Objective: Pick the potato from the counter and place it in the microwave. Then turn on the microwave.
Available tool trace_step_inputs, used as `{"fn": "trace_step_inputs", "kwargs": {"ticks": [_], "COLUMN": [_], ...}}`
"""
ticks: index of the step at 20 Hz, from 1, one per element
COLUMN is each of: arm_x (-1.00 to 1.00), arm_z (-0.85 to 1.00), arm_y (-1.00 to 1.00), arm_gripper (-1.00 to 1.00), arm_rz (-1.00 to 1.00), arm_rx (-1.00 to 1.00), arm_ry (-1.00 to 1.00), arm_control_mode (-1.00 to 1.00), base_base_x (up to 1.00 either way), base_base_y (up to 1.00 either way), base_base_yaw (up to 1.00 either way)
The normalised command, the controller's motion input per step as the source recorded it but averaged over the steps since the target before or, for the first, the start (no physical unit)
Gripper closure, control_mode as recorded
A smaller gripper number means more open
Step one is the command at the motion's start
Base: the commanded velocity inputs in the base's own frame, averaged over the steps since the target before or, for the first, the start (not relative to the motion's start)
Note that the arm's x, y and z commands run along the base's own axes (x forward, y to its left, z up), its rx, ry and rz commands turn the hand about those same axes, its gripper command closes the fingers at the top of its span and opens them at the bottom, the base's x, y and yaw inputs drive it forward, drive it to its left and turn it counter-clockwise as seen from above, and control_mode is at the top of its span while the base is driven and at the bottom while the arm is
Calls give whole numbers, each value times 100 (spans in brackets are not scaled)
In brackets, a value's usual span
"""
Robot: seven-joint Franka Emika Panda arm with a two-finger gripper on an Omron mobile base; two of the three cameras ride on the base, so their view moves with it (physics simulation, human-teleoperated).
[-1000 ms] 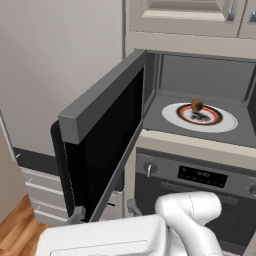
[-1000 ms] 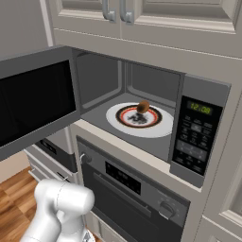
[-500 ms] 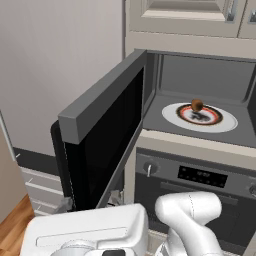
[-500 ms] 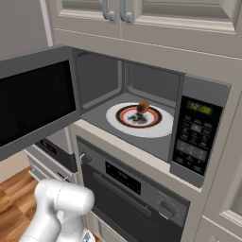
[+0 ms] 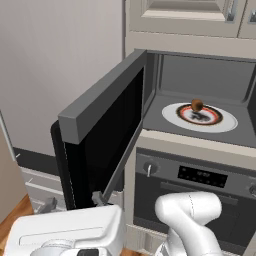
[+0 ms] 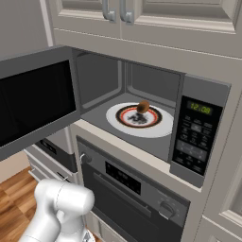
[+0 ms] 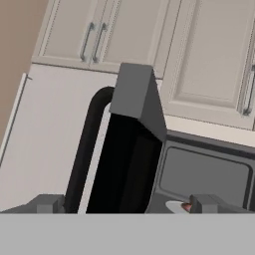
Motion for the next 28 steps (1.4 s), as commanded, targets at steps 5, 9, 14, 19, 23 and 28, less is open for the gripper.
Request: {"fn": "trace_step_inputs", "kwargs": {"ticks": [5, 9, 14, 19, 23, 28], "arm_x": [29, 31, 29, 27, 22, 21], "arm_z": [-21, -19, -19, -19, -23, -24], "arm_y": [22, 22, 26, 29, 36, 37], "arm_gripper": [-100, -100, -100, -100, -100, -100], "arm_rz": [0, 0, 0, 0, 0, 0], "arm_rx": [0, 0, -1, -2, -5, -5], "arm_ry": [-4, -4, -4, -3, -4, -3], "arm_control_mode": [-100, -100, -100, -100, -100, -100], "base_base_x": [0, 0, 0, 0, 0, 0], "base_base_y": [0, 0, 0, 0, 0, 0], "base_base_yaw": [0, 0, 0, 0, 0, 0]}}
